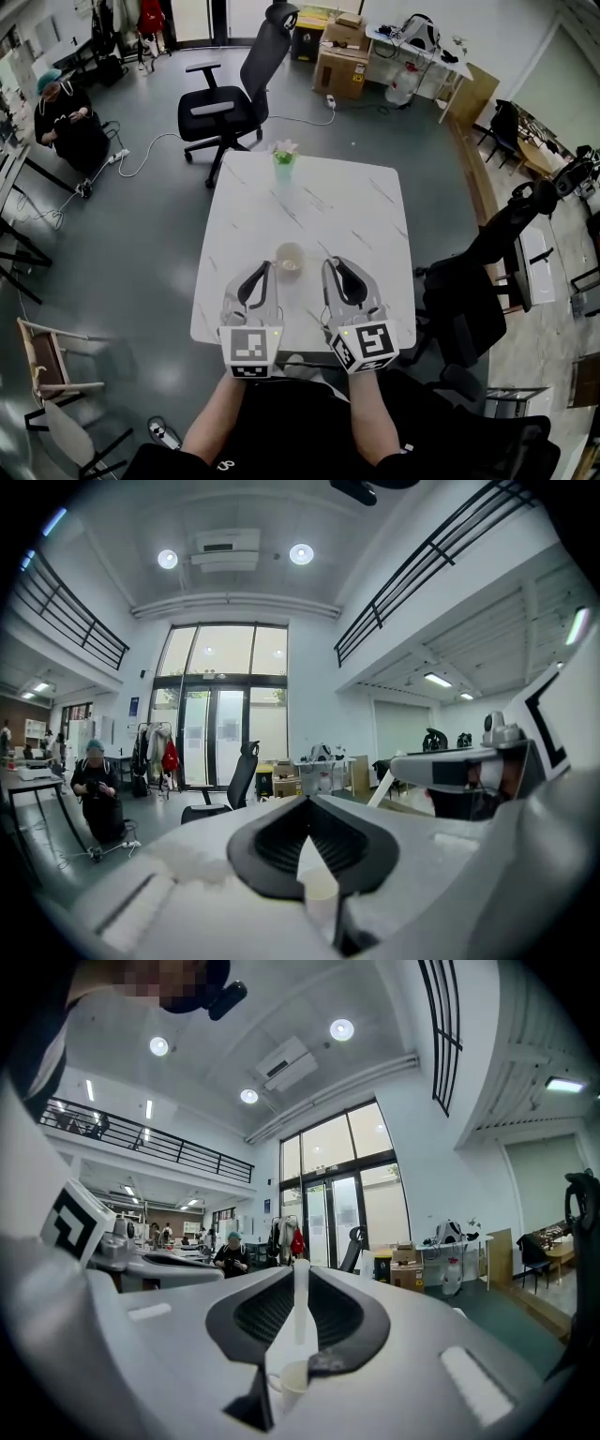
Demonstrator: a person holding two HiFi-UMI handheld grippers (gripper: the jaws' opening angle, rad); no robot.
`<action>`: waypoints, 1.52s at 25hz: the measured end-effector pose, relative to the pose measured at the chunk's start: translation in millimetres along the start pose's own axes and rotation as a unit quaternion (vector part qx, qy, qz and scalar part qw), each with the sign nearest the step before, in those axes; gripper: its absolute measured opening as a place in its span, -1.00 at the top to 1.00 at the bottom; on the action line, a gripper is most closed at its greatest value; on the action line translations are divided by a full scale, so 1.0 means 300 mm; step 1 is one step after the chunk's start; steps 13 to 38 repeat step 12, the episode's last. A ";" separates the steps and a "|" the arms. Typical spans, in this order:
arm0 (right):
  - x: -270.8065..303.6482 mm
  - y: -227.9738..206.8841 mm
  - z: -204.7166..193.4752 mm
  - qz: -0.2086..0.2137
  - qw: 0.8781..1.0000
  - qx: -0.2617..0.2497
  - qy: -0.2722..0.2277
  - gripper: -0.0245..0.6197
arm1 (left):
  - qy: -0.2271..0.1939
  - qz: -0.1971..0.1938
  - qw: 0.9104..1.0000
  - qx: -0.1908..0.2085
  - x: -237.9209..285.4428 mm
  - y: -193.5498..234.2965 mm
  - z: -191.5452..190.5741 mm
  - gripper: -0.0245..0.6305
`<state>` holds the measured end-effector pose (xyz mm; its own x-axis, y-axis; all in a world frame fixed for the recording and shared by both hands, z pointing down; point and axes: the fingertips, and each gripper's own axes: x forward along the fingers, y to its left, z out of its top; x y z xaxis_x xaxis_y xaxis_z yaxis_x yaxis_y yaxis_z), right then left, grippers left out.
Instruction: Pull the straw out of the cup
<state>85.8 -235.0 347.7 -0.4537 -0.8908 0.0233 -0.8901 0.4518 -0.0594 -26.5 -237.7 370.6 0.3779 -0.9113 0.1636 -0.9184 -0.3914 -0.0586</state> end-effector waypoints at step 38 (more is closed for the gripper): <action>-0.056 -0.001 0.017 0.003 1.000 0.002 -0.005 0.78 | 0.000 -0.002 1.000 0.005 -0.028 -0.051 0.015 0.92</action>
